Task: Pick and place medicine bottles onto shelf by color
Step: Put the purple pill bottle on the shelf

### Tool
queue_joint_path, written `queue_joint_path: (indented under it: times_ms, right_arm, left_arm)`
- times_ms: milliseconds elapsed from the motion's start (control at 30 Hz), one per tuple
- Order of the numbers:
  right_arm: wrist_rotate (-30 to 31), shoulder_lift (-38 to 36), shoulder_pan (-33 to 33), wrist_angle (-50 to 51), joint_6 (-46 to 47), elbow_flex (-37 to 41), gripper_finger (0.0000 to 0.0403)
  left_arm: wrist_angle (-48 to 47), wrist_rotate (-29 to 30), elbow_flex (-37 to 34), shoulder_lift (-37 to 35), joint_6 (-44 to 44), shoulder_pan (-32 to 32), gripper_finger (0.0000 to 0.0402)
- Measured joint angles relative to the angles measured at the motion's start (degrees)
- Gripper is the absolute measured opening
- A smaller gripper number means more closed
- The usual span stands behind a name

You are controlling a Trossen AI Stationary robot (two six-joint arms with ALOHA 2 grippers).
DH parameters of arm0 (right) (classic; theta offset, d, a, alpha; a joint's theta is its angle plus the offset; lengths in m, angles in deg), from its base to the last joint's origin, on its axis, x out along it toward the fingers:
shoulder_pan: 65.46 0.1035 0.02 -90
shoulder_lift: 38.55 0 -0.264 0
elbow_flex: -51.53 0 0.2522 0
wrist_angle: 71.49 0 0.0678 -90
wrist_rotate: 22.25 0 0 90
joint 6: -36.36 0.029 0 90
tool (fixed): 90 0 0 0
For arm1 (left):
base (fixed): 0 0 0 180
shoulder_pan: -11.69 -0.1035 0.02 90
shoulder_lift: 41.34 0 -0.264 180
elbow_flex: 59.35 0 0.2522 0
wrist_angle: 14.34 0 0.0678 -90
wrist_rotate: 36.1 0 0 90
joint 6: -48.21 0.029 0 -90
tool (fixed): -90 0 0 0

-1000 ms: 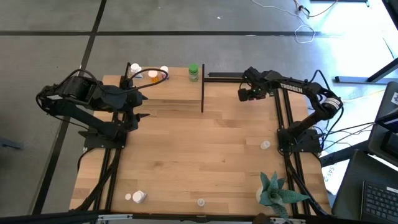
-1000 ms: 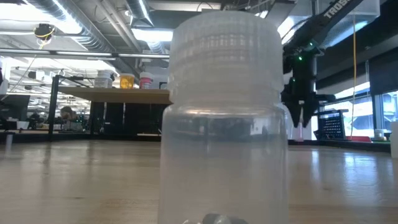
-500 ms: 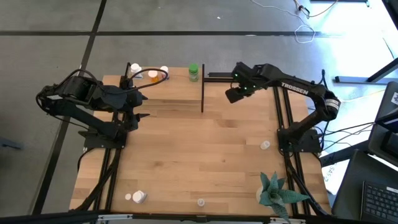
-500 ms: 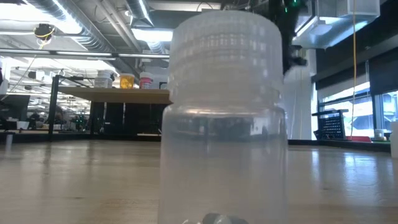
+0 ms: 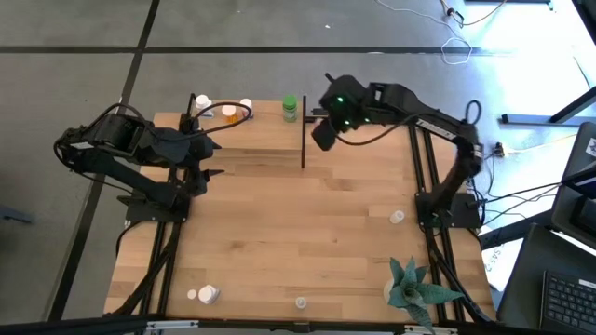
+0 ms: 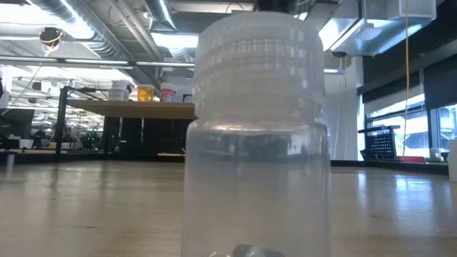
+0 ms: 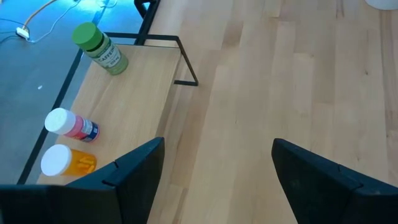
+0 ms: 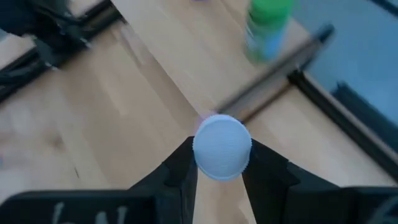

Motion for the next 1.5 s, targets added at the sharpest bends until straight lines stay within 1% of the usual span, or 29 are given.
queue_joint_path:
  times_ms: [133, 267, 367, 467, 733, 867, 933, 1133, 1500]
  right_arm:
    - [-2.2, 6.8, 0.2, 1.8, -5.1, -11.6, 0.0110]
    - [-2.4, 13.1, 0.5, 4.2, -8.3, -21.3, 0.0110]
    - [-3.4, 14.4, 0.5, 1.0, -9.6, -19.6, 0.0110]
    - [-3.8, 16.3, 0.3, 1.6, -9.7, -19.3, 0.0110]
    - [-3.3, 20.8, -0.3, 1.3, -13.4, -19.3, 0.0110]
    - [0.0, 23.7, -1.1, 1.6, -14.2, -19.2, 0.0110]
    - [0.3, 24.6, -1.7, 2.0, -14.2, -19.2, 0.0110]
    - [0.2, 25.8, -2.9, 4.3, -14.0, -19.2, 0.0110]
    - [-0.8, 26.3, -2.9, 4.3, -16.1, -19.2, 0.0110]
  left_arm:
    - [0.0, 3.0, 0.0, 0.0, -0.7, 0.0, 0.0291]
    - [0.0, 4.3, 0.0, 0.0, -1.8, 0.0, 0.0291]
    - [0.0, 4.3, 0.0, 0.0, -1.9, 0.0, 0.0291]
    - [0.0, 4.3, 0.0, 0.0, -2.5, 0.0, 0.0291]
    - [0.0, 4.2, 0.0, 0.0, -2.8, 0.0, 0.0291]
    - [0.0, 4.2, 0.0, 0.0, -2.8, 0.0, 0.0291]
    - [0.0, 4.2, 0.0, 0.0, -2.9, 0.0, 0.0291]
    - [0.0, 4.2, 0.0, 0.0, -3.0, 0.0, 0.0291]
    - [-0.2, 4.1, 0.0, 0.0, -2.9, 0.0, 0.0291]
